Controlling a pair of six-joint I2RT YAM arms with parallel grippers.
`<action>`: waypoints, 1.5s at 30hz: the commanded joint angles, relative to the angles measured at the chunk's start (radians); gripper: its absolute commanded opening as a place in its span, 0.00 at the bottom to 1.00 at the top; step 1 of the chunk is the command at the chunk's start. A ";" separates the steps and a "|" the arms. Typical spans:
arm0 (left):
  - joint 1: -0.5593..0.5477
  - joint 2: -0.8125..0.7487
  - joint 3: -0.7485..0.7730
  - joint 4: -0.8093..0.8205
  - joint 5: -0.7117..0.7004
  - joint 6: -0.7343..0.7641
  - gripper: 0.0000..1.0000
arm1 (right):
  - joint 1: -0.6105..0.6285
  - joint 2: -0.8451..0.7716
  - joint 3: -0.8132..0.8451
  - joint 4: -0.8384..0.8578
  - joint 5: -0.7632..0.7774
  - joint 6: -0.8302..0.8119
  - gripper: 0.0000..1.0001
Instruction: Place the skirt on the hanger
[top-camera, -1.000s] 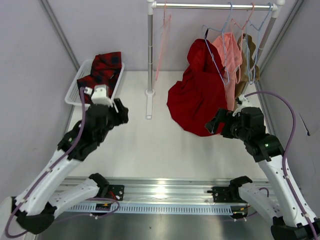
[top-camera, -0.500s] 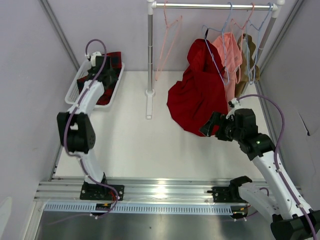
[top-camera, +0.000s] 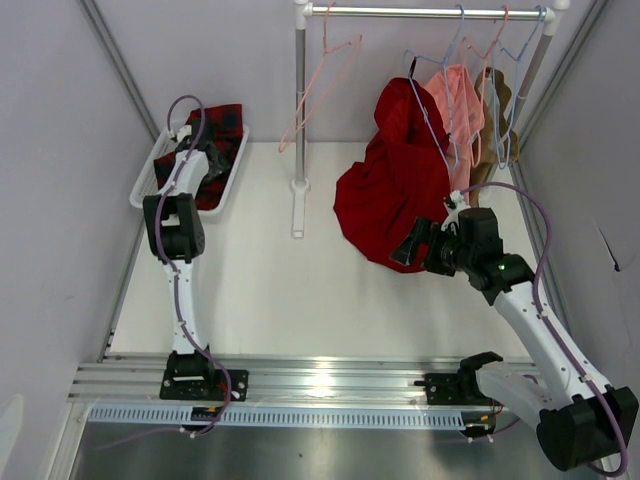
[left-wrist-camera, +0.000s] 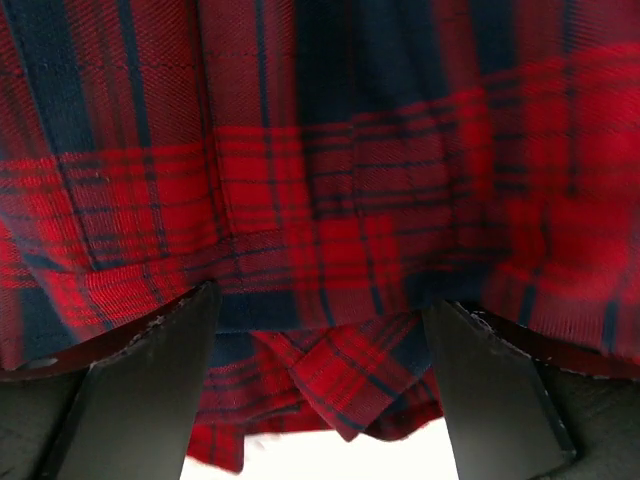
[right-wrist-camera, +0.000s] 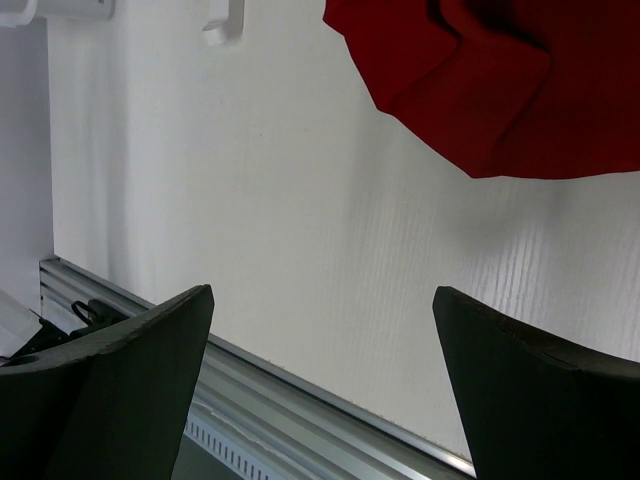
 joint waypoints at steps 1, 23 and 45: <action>0.004 -0.008 0.004 -0.019 -0.006 -0.058 0.86 | -0.004 0.012 -0.017 0.076 -0.039 0.013 1.00; -0.065 -0.555 -0.539 0.314 0.139 -0.068 0.00 | -0.006 0.004 -0.009 0.108 -0.097 0.010 0.99; -0.200 -1.176 -0.614 0.438 0.036 0.087 0.00 | -0.006 0.030 0.023 0.143 -0.137 0.007 0.99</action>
